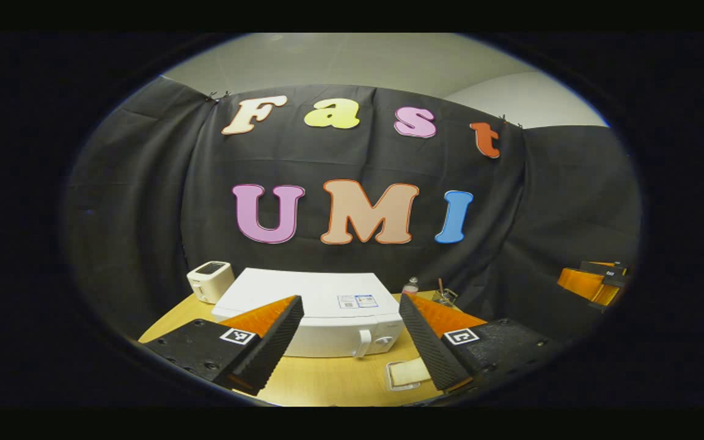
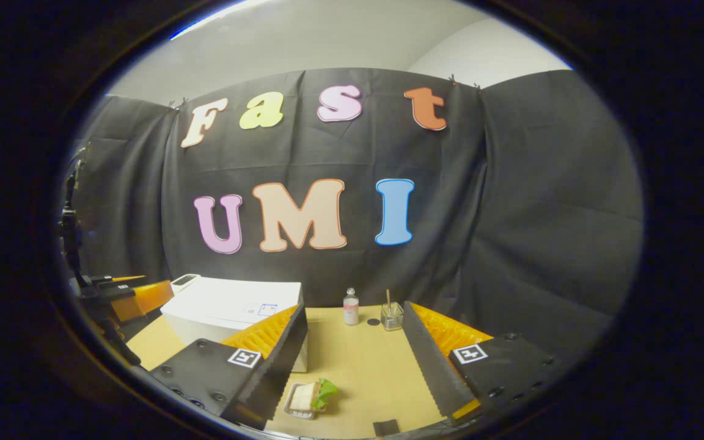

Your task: Open the microwave oven with the left hand, put the food in, and close the microwave oven.

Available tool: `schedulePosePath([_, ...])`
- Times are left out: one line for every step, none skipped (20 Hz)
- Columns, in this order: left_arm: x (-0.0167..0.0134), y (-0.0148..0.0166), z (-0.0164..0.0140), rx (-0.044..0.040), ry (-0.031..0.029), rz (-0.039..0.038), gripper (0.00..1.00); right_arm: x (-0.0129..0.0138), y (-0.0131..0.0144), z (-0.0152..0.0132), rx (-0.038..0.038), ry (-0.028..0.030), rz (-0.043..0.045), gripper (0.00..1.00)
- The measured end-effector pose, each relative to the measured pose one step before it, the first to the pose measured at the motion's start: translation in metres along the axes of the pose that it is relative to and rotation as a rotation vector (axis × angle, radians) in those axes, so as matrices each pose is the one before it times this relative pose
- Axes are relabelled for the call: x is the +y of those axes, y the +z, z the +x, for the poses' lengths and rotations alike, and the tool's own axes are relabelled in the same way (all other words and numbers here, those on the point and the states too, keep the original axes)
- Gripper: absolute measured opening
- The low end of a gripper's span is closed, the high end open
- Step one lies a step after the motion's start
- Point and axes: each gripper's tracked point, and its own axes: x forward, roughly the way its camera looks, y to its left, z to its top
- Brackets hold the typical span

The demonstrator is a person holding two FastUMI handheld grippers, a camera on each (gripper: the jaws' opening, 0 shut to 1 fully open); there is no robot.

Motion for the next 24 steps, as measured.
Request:
schedulePosePath([0.00357, 0.00161, 0.00060, -0.00453, 0.01030, 0.01136, 0.96, 0.00096, -0.00012, 0.00192, -0.00149, 0.00223, -0.00330, 0.97])
schedulePosePath([0.00411, 0.00168, 0.00055, -0.00592, 0.01190, 0.01392, 0.96, 0.00088, 0.00163, 0.00192, -0.00192, 0.00160, -0.00283, 0.97])
schedulePosePath([0.00375, 0.00262, -0.00006, -0.00829, 0.00895, 0.01241, 0.93, 0.00146, 0.00079, 0.00029, -0.00190, 0.00227, -0.00394, 0.97])
schedulePosePath([0.00144, 0.00173, 0.00024, -0.00615, 0.00544, 0.00807, 0.96, 0.00022, 0.00163, 0.00220, -0.00247, 0.00272, -0.00321, 0.97])
schedulePosePath([0.00148, 0.00023, 0.00005, -0.00246, 0.00316, 0.00332, 0.96, 0.00098, 0.00133, 0.00314, -0.00150, 0.00042, -0.00337, 0.97])
schedulePosePath([0.00130, -0.00014, 0.00049, -0.00091, 0.00125, -0.00005, 0.96, -0.00033, 0.00013, 0.00092, -0.00056, 0.00008, -0.00210, 0.97])
schedulePosePath([0.00138, -0.00113, 0.00032, 0.00220, 0.00219, -0.00058, 0.93, 0.00058, 0.00072, 0.00035, -0.00004, -0.00006, -0.00126, 0.97])
schedulePosePath([0.00118, -0.00074, -0.00072, 0.00100, 0.00281, -0.00046, 0.96, -0.00028, -0.00057, 0.00207, 0.00070, -0.00095, -0.00098, 0.97])
schedulePosePath([0.00223, -0.00035, 0.00002, 0.00149, 0.00395, -0.00066, 0.96, -0.00059, 0.00005, 0.00101, 0.00066, -0.00131, -0.00104, 0.97])
schedulePosePath([0.00176, -0.00107, 0.00051, 0.00207, 0.00494, -0.00128, 0.96, 0.00018, -0.00011, 0.00143, -0.00288, -0.00262, 0.00008, 0.97])
schedulePosePath([0.00085, -0.00231, 0.00017, 0.00086, 0.00283, -0.00186, 0.96, 0.00004, -0.00018, 0.00251, -0.00138, -0.00041, -0.00009, 0.97])
schedulePosePath([0.00085, -0.00251, 0.00055, 0.00385, 0.00184, -0.00398, 0.96, 0.00052, -0.00300, 0.00163, 0.00155, 0.00011, 0.00011, 0.97])
schedulePosePath([0.00158, -0.00336, -0.00061, 0.00506, 0.00474, -0.00219, 0.96, 0.00020, -0.00240, 0.00145, 0.00487, -0.00063, 0.00044, 0.97])
schedulePosePath([0.00189, -0.00305, 0.00020, 0.00287, 0.00440, -0.00301, 0.96, -0.00004, -0.00410, -0.00064, 0.00687, -0.00046, 0.00083, 0.97])
schedulePosePath([0.00183, -0.00310, 0.00017, 0.00453, 0.00365, -0.00416, 0.96, -0.00019, -0.00346, 0.00031, 0.00727, 0.00007, 0.00251, 0.97])
schedulePosePath([0.00088, -0.00517, -0.00009, 0.00858, 0.00129, -0.00249, 0.96, 0.00091, -0.00311, 0.00084, 0.00452, 0.00285, 0.00322, 0.97])
schedulePosePath([0.00122, -0.00763, -0.00017, 0.01097, 0.00350, -0.00166, 0.96, 0.00131, -0.00223, 0.00132, 0.00170, 0.00102, 0.00325, 0.97])
schedulePosePath([0.00212, -0.00784, -0.00054, 0.01395, 0.00286, -0.00251, 0.96, -0.00009, -0.00452, 0.00235, 0.00462, 0.00025, 0.00383, 0.97])
schedulePosePath([0.00212, -0.00827, -0.00042, 0.01596, 0.00189, -0.00347, 0.96, 0.00118, -0.00421, 0.00052, 0.00686, 0.00283, 0.00560, 0.97])
schedulePosePath([0.00176, -0.00888, 0.00061, 0.01437, 0.00048, -0.00240, 0.96, 0.00243, -0.00513, 0.00162, 0.00956, 0.00331, 0.00761, 0.97])
schedulePosePath([0.00061, -0.00910, 0.00110, 0.01374, -0.00430, 0.00041, 0.96, 0.00050, -0.00491, 0.00084, 0.00932, 0.00334, 0.00945, 0.97])
schedulePosePath([0.00169, -0.01038, 0.00169, 0.01824, -0.00168, 0.00250, 0.96, 0.00108, -0.00348, 0.00095, 0.00957, 0.00670, 0.00817, 0.97])
schedulePosePath([0.00258, -0.01187, 0.00216, 0.02149, 0.00315, 0.00591, 0.96, -0.00030, -0.00291, 0.00100, 0.00543, 0.00246, 0.00650, 0.97])
schedulePosePath([0.00300, -0.01451, 0.00191, 0.02757, 0.00255, 0.00739, 0.97, -0.00075, -0.00247, -0.00032, 0.00672, -0.00147, 0.00519, 0.97])
